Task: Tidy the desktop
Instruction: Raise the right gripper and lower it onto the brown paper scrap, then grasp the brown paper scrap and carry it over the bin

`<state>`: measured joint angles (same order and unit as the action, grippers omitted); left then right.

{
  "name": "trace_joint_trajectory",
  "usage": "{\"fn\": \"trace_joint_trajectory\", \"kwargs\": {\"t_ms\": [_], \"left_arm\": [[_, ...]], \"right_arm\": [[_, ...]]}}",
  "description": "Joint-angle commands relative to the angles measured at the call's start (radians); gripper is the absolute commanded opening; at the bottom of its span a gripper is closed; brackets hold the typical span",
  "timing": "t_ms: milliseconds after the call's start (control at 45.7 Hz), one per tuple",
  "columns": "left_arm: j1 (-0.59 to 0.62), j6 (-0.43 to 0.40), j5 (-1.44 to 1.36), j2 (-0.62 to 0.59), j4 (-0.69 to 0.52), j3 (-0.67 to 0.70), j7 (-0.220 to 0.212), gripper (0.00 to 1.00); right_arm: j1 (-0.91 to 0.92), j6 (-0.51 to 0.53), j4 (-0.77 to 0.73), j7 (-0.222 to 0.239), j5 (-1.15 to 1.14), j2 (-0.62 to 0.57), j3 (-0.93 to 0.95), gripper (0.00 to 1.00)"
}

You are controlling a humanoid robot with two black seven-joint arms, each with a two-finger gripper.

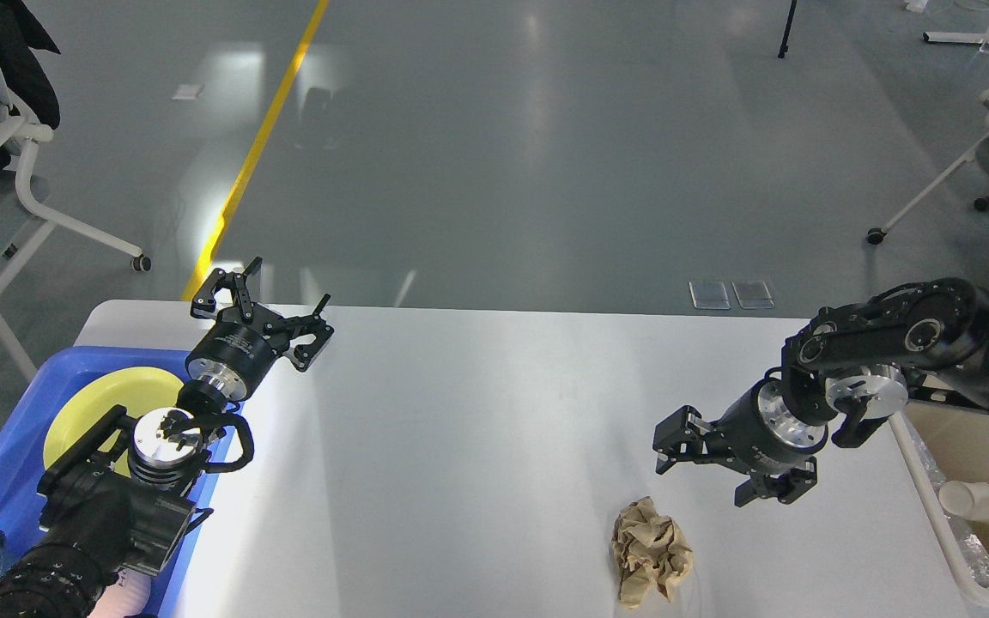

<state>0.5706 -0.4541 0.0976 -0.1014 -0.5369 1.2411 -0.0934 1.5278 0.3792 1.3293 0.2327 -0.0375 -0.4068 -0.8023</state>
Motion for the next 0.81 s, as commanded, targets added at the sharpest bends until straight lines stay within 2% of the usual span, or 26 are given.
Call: {"fn": "trace_joint_trajectory", "kwargs": {"t_ms": [0,329,657,723,789], "left_arm": [[-0.001,-0.006,-0.001,0.0,0.0,-0.002,0.0,0.97],[-0.001,-0.015,0.001,0.0,0.0,-0.002,0.001,0.97],[0.0,-0.015,0.001,0.0,0.0,-0.002,0.001,0.97],[0.0,-0.015,0.001,0.0,0.0,-0.002,0.001,0.97],[0.0,-0.015,0.001,0.0,0.0,-0.002,0.001,0.97]], "right_arm": [[-0.055,0.0,-0.002,-0.001,-0.001,0.029,0.025,1.0],[-0.189,0.003,-0.125,0.001,-0.007,0.117,0.066,1.0],[-0.314,0.001,-0.229,-0.001,-0.03,0.141,0.135,1.0],[-0.327,0.001,-0.239,-0.021,-0.03,0.145,0.138,1.0],[-0.327,0.007,-0.24,-0.07,-0.031,0.145,0.138,0.88]]}}
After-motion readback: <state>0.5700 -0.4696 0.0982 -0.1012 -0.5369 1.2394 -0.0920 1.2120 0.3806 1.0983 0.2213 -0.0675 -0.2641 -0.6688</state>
